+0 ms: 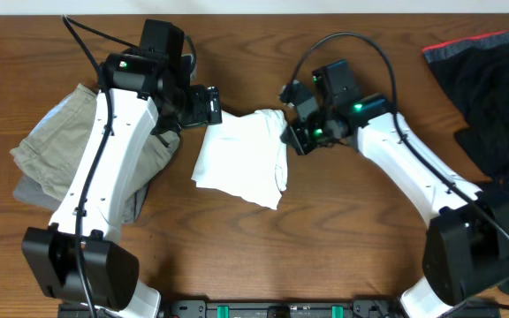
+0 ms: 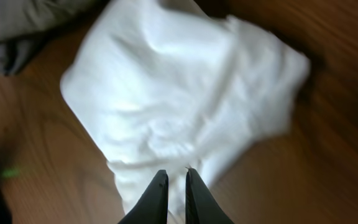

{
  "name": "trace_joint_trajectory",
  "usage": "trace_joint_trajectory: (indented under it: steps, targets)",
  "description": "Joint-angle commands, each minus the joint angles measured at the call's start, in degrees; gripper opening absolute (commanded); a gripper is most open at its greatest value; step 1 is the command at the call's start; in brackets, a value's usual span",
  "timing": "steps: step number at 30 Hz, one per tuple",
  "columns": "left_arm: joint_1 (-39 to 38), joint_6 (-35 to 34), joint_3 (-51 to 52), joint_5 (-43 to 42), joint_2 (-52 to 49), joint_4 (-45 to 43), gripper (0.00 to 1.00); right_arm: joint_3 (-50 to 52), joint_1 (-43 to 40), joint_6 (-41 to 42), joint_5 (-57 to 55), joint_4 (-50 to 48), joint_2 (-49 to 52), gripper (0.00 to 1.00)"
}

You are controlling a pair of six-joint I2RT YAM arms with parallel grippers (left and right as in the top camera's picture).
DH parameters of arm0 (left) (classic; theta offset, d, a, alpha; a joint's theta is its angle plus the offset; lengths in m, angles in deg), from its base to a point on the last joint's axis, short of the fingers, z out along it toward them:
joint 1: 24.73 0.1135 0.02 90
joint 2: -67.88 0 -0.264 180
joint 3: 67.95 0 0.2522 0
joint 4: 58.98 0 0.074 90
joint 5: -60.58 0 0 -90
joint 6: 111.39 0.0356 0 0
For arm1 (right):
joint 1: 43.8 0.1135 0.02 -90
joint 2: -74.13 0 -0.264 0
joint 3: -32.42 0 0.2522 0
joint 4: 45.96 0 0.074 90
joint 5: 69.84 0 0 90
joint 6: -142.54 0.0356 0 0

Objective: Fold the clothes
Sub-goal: 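Grasp the folded shirt bundle with both grippers from either side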

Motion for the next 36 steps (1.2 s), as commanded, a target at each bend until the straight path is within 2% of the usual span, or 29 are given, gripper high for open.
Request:
trace_joint_trajectory:
  steps: [1, 6, 10, 13, 16, 18, 22, 25, 26, 29, 32, 36]
  targets:
    - [0.35, 0.81, 0.74, 0.72, -0.33, -0.04, 0.93, -0.28, 2.49, 1.42, -0.72, -2.25, 3.85, 0.09]
    - [0.35, 0.81, 0.74, 0.72, -0.33, 0.00, 0.93, -0.28, 2.82, 1.81, -7.06, -5.05, 11.45, 0.09]
    - [0.35, 0.81, 0.74, 0.72, -0.33, 0.22, 0.93, -0.31, -0.52, 10.58, -23.91, -2.38, 13.64, 0.07]
    - [0.33, 2.32, 0.74, 0.70, -0.33, 0.70, 0.93, -0.81, -4.02, 14.21, -28.39, 0.35, 12.66, 0.07]
    - [-0.07, 5.38, 0.94, 0.70, -0.35, 1.33, 0.93, -1.53, -7.39, 14.05, -22.40, 2.43, 10.88, 0.08]
    - [-0.55, 7.37, 1.53, 0.70, -0.37, 1.27, 0.93, -1.55, -8.48, 10.86, -13.57, 2.47, 9.66, 0.09]
    - [-1.33, 10.73, 4.24, 0.72, -1.14, -0.74, 0.93, -1.55, -8.28, -1.53, 10.56, 0.66, 7.63, 0.13]
    - [-1.31, 10.73, 8.72, 0.72, -2.21, -5.99, 0.93, -1.53, -6.51, -4.98, 24.33, -3.76, 7.52, 0.13]
    - [-1.25, 10.71, 9.99, 0.70, -2.60, -7.58, 0.93, -1.53, -5.95, -4.92, 25.20, -5.27, 7.54, 0.13]
    - [-1.27, 10.71, 13.38, -0.02, -4.22, -12.04, 0.93, -1.53, -3.54, -2.01, 19.23, -9.62, 7.69, 0.11]
    - [-1.27, 10.73, 15.52, -0.83, -5.86, -15.17, 0.93, -1.49, -0.90, 4.72, 2.51, -12.57, 8.72, 0.11]
    - [-1.27, 11.47, 16.72, -0.81, -8.44, -17.31, 0.94, -1.46, 1.20, 9.60, -10.14, -13.16, 11.69, 0.12]
